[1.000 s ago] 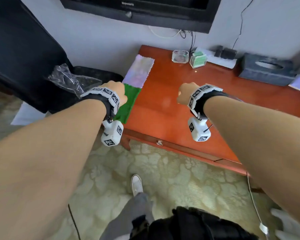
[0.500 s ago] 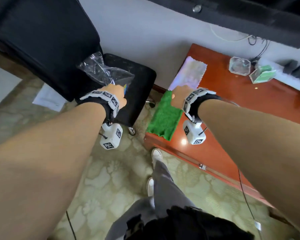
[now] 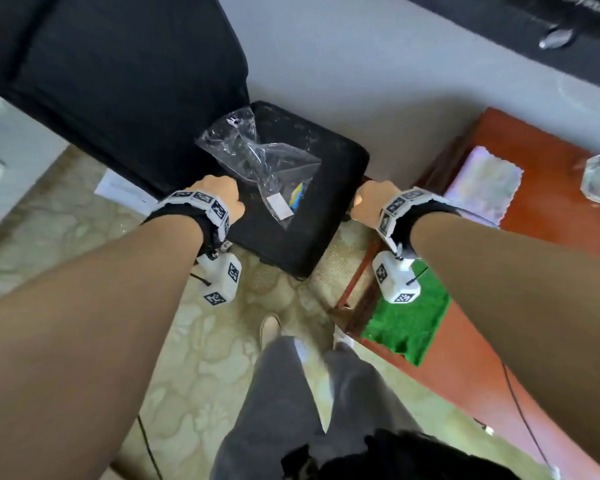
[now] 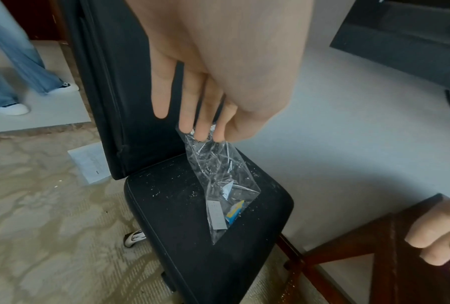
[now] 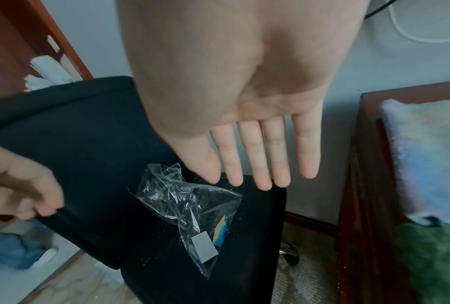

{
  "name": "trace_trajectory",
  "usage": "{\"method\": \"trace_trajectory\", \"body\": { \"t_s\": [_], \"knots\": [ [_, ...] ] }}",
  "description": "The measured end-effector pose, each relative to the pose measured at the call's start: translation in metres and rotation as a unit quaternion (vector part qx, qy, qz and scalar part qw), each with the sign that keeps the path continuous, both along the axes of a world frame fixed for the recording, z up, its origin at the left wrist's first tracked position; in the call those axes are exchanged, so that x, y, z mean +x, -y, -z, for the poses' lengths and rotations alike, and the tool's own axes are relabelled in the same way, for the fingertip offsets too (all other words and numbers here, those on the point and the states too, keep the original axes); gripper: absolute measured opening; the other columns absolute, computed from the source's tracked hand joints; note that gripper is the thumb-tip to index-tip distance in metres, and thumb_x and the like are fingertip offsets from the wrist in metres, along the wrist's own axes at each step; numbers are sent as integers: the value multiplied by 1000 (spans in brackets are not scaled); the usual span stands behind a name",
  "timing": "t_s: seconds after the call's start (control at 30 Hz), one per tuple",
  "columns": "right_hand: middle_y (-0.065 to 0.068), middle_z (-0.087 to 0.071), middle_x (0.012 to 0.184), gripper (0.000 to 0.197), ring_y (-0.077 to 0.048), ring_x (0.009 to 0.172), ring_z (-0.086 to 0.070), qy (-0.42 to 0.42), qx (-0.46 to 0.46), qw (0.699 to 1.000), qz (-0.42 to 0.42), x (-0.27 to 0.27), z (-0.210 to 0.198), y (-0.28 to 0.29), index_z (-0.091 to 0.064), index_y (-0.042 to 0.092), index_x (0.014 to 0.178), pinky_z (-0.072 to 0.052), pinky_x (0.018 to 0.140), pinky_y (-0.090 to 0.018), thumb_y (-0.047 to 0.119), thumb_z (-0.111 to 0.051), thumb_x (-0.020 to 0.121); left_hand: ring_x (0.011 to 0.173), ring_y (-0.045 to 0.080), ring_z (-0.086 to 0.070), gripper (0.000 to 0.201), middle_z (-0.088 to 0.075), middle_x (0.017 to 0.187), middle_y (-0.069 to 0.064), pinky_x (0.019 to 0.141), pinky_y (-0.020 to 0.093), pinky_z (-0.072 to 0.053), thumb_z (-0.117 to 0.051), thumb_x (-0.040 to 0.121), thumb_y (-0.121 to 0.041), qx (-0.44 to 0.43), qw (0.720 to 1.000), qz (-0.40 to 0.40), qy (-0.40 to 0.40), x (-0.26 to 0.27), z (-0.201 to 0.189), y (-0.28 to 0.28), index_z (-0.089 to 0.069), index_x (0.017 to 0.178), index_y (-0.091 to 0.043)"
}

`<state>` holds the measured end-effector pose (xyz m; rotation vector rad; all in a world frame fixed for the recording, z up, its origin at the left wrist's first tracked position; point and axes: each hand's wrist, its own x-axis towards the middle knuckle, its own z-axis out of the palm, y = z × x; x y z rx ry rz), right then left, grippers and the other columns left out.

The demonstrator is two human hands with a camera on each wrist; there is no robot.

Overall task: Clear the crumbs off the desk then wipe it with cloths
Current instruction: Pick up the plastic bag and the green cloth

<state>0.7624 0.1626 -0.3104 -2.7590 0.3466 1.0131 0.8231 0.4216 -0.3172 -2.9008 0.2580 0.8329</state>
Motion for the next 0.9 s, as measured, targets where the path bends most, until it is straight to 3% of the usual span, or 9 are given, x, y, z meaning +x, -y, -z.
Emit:
{"method": "trace_trajectory", "body": {
  "t_s": [0.1, 0.2, 0.27, 0.4, 0.57, 0.67, 0.77, 0.9],
  "knots": [
    [-11, -64, 91, 28, -37, 87, -64, -10, -6, 1000, 19, 21, 27, -9, -64, 12, 93, -53, 87, -50, 33, -51, 80, 86, 32, -64, 31, -65, 106, 12, 71, 37, -54, -54, 93, -28, 2, 1000, 18, -4, 34, 17, -14, -64, 115, -9],
    [-13, -64, 109, 30, -34, 99, -62, -45, -14, 999, 18, 34, 50, -21, -64, 6, 107, -49, 79, -34, 27, -48, 93, 106, 35, -58, 42, -52, 127, 14, 85, 43, -52, -59, 89, -22, -32, 999, 20, 4, 85, 41, -22, -52, 128, -8],
    [-12, -62, 109, 30, -32, 98, -60, -67, -17, 997, 39, 39, 68, -28, -62, 4, 112, -48, 76, -33, 24, -47, 95, 117, 38, -53, 48, -47, 132, 16, 94, 48, -49, -63, 87, -21, -49, 998, 24, 19, 117, 57, -25, -47, 131, -8],
    [-8, -57, 96, 28, -29, 92, -58, -94, 0, 990, 105, 43, 98, -42, -62, 6, 109, -51, 77, -36, 25, -48, 94, 121, 43, -50, 57, -48, 132, 22, 100, 51, -45, -68, 84, -22, -90, 995, 0, 38, 168, 87, -23, -45, 132, -3],
    [-11, -62, 103, 24, -32, 96, -59, -114, 17, 986, 123, 50, 122, -55, -62, 9, 103, -53, 80, -38, 25, -49, 91, 128, 44, -45, 67, -43, 141, 23, 104, 54, -41, -65, 85, -23, -77, 997, -31, 0, 196, 125, -18, -34, 139, 1],
    [-11, -60, 97, 17, -31, 88, -56, -106, 17, 986, 128, 52, 131, -57, -57, 10, 89, -49, 73, -36, 24, -47, 91, 122, 44, -52, 60, -50, 136, 24, 99, 50, -45, -63, 86, -22, -72, 997, -26, -17, 201, 135, -15, -39, 137, -1],
    [-9, -61, 93, 16, -31, 82, -57, -97, 20, 977, 187, 41, 130, -54, -51, 13, 75, -49, 69, -35, 22, -45, 87, 112, 42, -58, 44, -60, 126, 22, 91, 46, -48, -59, 88, -20, -99, 995, -20, -22, 198, 138, -12, -49, 129, -5],
    [-8, -62, 91, 22, -32, 80, -64, -27, 30, 961, 273, 7, 113, -51, -63, 17, 99, -51, 65, -33, 27, -46, 88, 110, 42, -60, 28, -63, 122, 22, 91, 45, -51, -55, 91, -11, -114, 992, 44, -13, 189, 126, -3, -67, 115, -4]
  ]
}}
